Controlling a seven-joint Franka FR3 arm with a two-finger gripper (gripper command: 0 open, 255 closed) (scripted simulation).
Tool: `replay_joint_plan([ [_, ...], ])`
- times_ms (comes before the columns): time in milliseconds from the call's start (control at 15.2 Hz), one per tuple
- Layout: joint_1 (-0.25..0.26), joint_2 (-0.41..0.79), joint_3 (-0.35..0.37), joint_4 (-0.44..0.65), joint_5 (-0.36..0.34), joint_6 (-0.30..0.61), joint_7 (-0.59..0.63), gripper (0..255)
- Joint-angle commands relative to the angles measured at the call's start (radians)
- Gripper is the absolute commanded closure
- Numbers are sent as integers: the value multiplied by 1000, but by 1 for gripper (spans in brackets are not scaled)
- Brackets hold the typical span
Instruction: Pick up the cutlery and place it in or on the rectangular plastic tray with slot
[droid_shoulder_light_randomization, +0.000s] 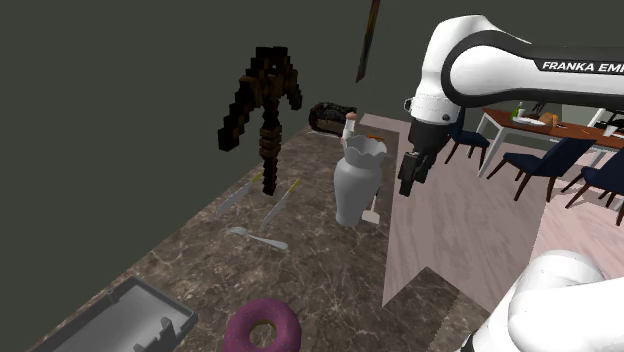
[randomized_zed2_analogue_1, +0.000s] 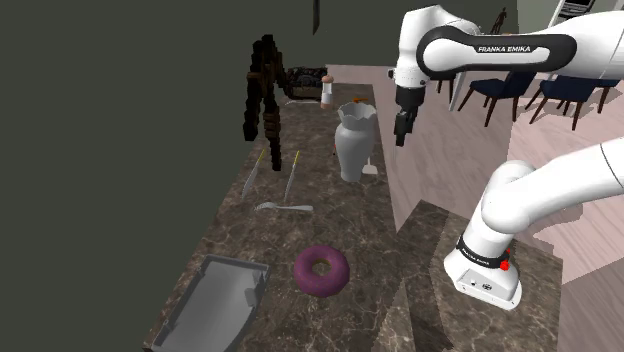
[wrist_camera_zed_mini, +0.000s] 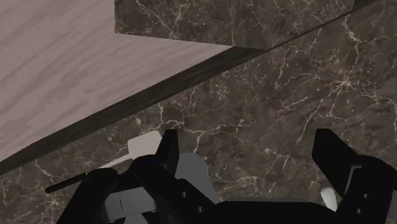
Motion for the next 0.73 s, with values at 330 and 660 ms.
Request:
replay_joint_plan([
  [330, 40, 170, 22, 35, 44, 123, -6, 0],
  [660, 76, 348, 46, 100, 84, 225, -17, 0],
])
